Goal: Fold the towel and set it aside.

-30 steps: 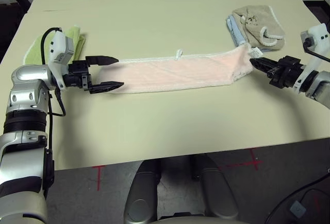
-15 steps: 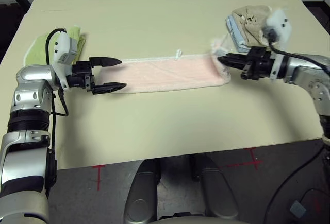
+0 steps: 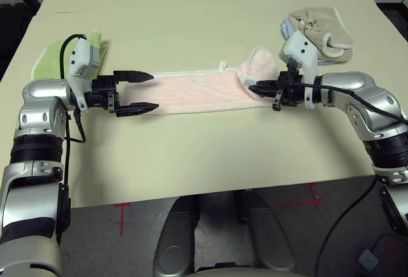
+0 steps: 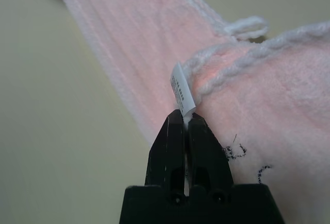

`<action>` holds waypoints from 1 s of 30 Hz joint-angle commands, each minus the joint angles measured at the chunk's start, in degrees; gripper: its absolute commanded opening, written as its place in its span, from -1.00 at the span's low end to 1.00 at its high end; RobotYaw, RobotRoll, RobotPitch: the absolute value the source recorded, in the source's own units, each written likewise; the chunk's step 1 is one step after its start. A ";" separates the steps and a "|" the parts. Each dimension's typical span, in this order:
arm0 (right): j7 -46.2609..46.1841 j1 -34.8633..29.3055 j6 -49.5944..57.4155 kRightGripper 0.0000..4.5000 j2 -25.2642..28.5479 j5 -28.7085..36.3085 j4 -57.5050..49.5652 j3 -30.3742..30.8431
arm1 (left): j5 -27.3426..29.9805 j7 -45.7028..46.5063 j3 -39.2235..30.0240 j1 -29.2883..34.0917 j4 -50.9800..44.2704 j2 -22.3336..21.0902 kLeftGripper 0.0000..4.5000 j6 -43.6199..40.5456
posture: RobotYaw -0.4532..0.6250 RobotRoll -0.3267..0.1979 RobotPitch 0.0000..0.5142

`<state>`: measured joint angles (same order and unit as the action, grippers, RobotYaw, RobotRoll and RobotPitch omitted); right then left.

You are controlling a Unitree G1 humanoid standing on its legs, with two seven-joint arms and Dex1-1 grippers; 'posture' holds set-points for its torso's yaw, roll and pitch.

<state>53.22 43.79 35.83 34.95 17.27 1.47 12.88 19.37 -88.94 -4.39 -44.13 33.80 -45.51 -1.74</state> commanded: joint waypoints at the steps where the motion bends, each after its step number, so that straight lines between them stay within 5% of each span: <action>1: 0.30 -0.30 0.08 -0.99 -2.12 -1.02 -0.69 1.76 | -0.08 -0.45 0.31 1.25 -1.53 -0.61 1.00 -0.61 | -0.10 0.25 0.11; 14: -0.17 1.38 -1.20 -0.99 -9.30 -5.72 5.93 4.29 | 0.62 -0.12 -0.29 3.47 -5.03 -1.28 1.00 -2.92 | -0.06 0.25 0.11; 26: 2.94 2.48 -4.98 -0.99 -10.55 -8.87 5.48 6.06 | 0.91 0.34 -0.49 4.58 -6.82 -1.80 1.00 -4.39 | -0.04 0.25 0.12; 30: 4.61 2.83 -6.14 -0.47 -9.93 -9.11 3.68 6.34 | 0.75 0.35 0.00 4.28 -6.38 -1.52 1.00 -4.17 | -0.07 0.25 0.11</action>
<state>56.65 46.39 30.71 24.73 8.67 6.88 17.94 20.05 -88.38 -4.43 -40.59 27.81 -46.43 -5.78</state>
